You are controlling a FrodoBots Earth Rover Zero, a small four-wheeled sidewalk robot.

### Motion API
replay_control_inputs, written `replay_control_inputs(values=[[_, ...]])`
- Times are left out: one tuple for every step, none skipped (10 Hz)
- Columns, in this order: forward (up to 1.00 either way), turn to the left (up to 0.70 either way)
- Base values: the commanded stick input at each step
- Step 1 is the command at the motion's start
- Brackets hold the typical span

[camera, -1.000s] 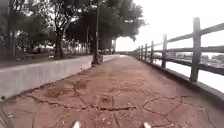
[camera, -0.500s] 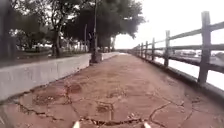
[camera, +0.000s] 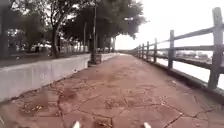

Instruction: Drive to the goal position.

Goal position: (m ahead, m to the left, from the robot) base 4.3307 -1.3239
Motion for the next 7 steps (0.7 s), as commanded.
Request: replay_control_inputs(values=[[0.50, 0.00], [0.50, -0.19], [0.50, -0.50], [0.50, -0.50], [0.50, -0.50], [0.50, -0.20], [0.50, 0.00]])
